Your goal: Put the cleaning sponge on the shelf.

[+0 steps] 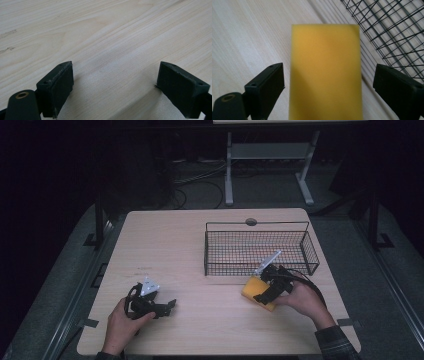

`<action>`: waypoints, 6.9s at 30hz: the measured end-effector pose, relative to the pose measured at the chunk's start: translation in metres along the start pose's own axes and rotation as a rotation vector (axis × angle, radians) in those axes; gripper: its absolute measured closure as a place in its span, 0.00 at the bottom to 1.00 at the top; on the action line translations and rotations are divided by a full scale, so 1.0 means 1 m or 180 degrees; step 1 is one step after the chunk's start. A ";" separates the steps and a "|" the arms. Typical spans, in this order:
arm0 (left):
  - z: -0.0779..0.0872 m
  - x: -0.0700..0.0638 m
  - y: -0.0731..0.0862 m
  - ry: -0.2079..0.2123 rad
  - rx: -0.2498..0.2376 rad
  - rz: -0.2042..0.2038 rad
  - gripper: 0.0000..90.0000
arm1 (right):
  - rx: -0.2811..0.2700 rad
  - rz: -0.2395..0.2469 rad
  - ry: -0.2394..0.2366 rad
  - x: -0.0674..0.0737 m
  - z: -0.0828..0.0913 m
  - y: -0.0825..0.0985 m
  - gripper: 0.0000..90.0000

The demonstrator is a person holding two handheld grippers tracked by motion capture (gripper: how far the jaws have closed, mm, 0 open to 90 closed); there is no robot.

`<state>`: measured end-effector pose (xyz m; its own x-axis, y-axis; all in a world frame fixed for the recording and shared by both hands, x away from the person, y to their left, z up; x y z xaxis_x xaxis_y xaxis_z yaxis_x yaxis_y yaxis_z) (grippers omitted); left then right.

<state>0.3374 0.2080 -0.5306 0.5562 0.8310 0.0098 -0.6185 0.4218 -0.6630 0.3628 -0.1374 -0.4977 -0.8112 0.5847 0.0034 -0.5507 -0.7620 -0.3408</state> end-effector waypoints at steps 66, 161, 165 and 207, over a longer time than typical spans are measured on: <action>0.000 0.000 0.000 -0.0004 0.0001 -0.0005 0.15 | -0.0002 -0.0053 -0.0076 0.004 0.025 0.004 0.26; 0.000 0.000 0.000 0.0001 0.0001 0.0001 0.15 | -0.0015 -0.1576 0.0476 -0.173 0.044 -0.003 0.26; 0.000 0.000 0.000 0.0001 0.0001 0.0001 0.15 | 0.0012 -0.1629 0.0478 -0.175 0.037 0.000 0.26; 0.000 0.000 0.000 0.0001 0.0001 0.0001 0.15 | 0.0068 -0.1750 0.0356 -0.166 0.013 0.014 0.20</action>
<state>0.3374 0.2080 -0.5306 0.5561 0.8311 0.0093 -0.6189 0.4215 -0.6628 0.4873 -0.2493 -0.4909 -0.3785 0.9225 0.0749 -0.8914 -0.3416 -0.2978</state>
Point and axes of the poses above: each handheld gripper's, and its own axes: z roughly backward along the jaws, y roughly out of its underside, x roughly to its left, the point moved 8 cm from there along -z, roughly forward along the jaws, and after that the axes turned 5 degrees about x, right-handed, at the moved point
